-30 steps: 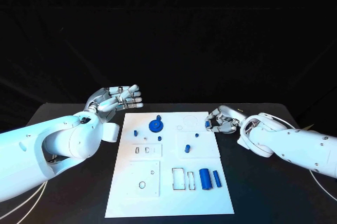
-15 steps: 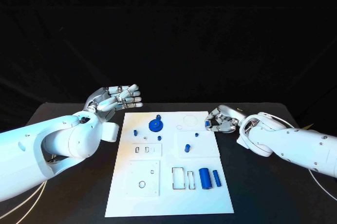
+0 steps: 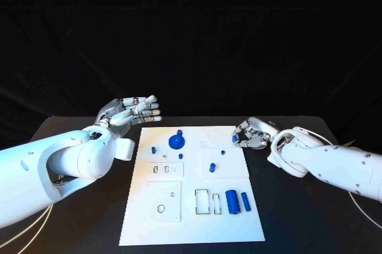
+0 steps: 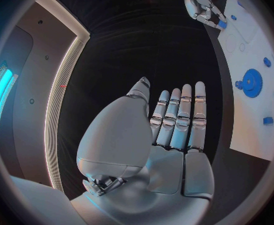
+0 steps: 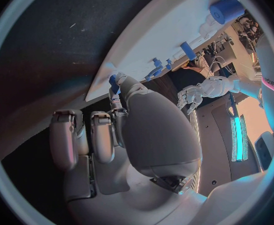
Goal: Assemble the parts on the task board
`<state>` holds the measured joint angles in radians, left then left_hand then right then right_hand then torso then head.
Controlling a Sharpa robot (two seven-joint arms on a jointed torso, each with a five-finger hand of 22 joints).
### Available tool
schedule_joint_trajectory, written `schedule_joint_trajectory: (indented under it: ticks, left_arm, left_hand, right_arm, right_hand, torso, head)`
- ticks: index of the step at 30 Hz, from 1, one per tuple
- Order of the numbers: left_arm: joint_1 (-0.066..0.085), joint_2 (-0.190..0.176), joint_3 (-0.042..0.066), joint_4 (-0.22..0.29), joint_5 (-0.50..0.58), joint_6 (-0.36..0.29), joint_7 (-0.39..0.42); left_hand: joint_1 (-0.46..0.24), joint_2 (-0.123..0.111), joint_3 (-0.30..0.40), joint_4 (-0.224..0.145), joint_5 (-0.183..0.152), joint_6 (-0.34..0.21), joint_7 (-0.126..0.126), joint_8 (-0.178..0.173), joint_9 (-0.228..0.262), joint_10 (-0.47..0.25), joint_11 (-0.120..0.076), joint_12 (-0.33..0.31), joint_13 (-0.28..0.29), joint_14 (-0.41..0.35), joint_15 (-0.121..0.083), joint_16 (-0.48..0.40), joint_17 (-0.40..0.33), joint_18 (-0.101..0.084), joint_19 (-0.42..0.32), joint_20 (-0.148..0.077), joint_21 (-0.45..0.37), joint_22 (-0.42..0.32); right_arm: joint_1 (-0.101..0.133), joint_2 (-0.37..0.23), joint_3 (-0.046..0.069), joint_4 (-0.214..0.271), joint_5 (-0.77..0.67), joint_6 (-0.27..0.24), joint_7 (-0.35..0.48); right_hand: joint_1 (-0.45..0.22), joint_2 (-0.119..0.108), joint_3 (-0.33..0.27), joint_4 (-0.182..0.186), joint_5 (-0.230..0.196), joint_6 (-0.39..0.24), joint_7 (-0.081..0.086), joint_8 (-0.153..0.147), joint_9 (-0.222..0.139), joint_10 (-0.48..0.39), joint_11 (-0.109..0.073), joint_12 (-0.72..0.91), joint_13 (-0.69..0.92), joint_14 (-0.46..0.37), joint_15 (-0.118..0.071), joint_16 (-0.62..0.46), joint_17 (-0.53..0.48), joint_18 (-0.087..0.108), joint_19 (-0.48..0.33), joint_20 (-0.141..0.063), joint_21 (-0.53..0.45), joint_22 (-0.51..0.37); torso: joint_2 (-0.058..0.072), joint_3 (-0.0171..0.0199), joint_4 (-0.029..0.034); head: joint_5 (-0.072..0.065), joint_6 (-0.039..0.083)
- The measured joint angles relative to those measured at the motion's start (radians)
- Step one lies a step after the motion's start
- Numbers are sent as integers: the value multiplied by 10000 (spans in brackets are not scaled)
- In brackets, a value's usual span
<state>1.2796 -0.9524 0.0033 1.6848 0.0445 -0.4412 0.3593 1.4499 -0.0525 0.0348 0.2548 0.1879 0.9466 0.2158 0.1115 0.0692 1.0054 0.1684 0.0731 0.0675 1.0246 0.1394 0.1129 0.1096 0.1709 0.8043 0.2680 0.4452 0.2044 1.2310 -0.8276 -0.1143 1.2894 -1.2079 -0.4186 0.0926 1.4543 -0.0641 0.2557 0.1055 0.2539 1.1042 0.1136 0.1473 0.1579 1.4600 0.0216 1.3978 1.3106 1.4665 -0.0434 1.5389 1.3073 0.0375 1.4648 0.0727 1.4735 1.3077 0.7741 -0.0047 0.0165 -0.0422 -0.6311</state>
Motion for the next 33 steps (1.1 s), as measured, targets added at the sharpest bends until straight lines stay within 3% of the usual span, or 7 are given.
schedule_joint_trajectory:
  ticks: [6, 12, 20, 26, 33]
  left_arm:
    - [-2, 0, -1, -41, 1, 4, -7]
    - [-3, 26, -32, -122, 1, 6, -18]
    - [-12, 155, -114, -292, 2, 14, -37]
    - [-16, 251, -144, -407, 2, 22, -46]
    - [-20, 306, -168, -473, 2, 23, -65]
  left_hand:
    - [37, 37, 0, 0, 0, 0, 0, -23, 0, -20, 20, 0, 0, 14, 14, 0, -1, 0, -29, 29, 0, 1]
    - [38, 38, 0, 0, 0, 0, 0, -41, 0, -36, 35, 0, 0, 36, 36, 0, -1, 0, -36, 36, 0, 9]
    - [38, 38, 0, 0, 0, 0, 0, -41, 0, -36, 35, 0, 0, 36, 36, -47, -2, -1, -36, 36, 0, 9]
    - [38, 38, 27, -26, 0, 0, 0, -41, 0, -36, 35, 0, 0, 36, 36, -47, 2, 0, -36, 36, 0, 8]
    - [38, 38, 27, -26, 0, 0, 0, -41, 0, -36, 35, 0, 0, 36, 35, -47, 8, -1, -35, 36, 0, 7]
  right_arm:
    - [32, -168, 53, 622, 35, -284, -237]
    - [297, -313, 96, 1637, 63, -411, -786]
    - [560, 194, 107, 3004, -395, -422, -1926]
    - [538, 864, 34, 3231, -1189, -333, -2484]
    - [277, 1754, -80, 3120, -2204, -139, -2966]
  right_hand:
    - [-342, -16, 28, 25, 504, -4, -4, -1, -2, 1, -1, -1, -16, 0, 0, 39, 8, 0, 0, 0, 30, -1]
    - [-570, -98, 72, 69, 961, -54, -54, 1, -1, 1, -1, -1, -18, 0, 0, 49, 8, 0, 35, -35, 84, -1]
    - [-716, -87, 80, 77, 991, -55, -55, 3, 1, 0, 0, 40, -18, 0, 1, 49, 7, -1, 35, -34, 155, -2]
    - [-744, -86, 50, 107, 993, -56, -56, 12, 2, 36, -36, 77, -18, 0, 1, 49, 6, -1, 35, -34, 192, -3]
    - [-862, -203, 8, 149, 993, -69, -70, 117, 11, 35, -36, 78, -18, 0, 1, 88, 5, 0, 35, -33, 192, -3]
  torso:
    - [-23, -5, -2]
    - [-90, -31, -21]
    - [-241, -87, -37]
    - [-321, -137, 0]
    - [-369, -194, 31]
  head:
    - [2, -12]
    - [53, -69]
    - [224, -259]
    - [314, -383]
    - [435, -515]
